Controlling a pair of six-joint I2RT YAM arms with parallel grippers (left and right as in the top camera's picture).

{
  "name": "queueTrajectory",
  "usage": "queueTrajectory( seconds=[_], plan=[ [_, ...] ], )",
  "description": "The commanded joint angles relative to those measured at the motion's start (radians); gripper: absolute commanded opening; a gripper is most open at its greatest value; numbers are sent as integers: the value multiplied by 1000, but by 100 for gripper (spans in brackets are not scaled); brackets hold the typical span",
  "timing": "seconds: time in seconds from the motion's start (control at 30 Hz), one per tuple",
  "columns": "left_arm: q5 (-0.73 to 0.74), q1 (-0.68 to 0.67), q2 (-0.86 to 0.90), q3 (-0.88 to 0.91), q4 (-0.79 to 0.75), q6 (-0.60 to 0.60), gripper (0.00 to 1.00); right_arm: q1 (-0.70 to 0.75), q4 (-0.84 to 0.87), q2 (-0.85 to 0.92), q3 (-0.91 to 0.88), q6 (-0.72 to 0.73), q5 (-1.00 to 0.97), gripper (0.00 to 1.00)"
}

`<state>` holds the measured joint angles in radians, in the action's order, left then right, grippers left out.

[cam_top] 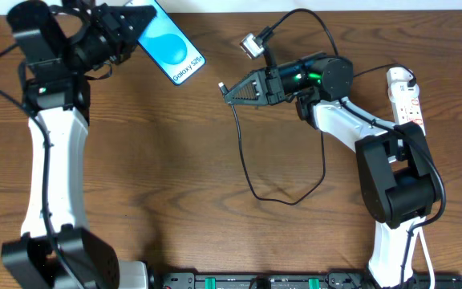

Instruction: Plug charger to phone and switch on socket

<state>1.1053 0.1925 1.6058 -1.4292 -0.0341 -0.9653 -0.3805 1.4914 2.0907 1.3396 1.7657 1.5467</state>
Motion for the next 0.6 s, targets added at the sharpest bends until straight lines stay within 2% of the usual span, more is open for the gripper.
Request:
queueTrajectory(
  seconds=[0.0, 0.2, 0.4, 0.57],
  plan=[
    [102, -2, 66, -2, -9, -17, 7, -29, 9, 9, 2, 29, 12, 1],
    [117, -3, 151, -2, -44, -32, 7, -43, 9, 9, 2, 30, 11, 1],
    [113, -1, 157, -2, -173, -119, 7, -49, 9, 9, 2, 48, -3, 1],
    [168, -1, 157, -2, -283, -171, 7, -77, 9, 9, 2, 56, -5, 1]
  ],
)
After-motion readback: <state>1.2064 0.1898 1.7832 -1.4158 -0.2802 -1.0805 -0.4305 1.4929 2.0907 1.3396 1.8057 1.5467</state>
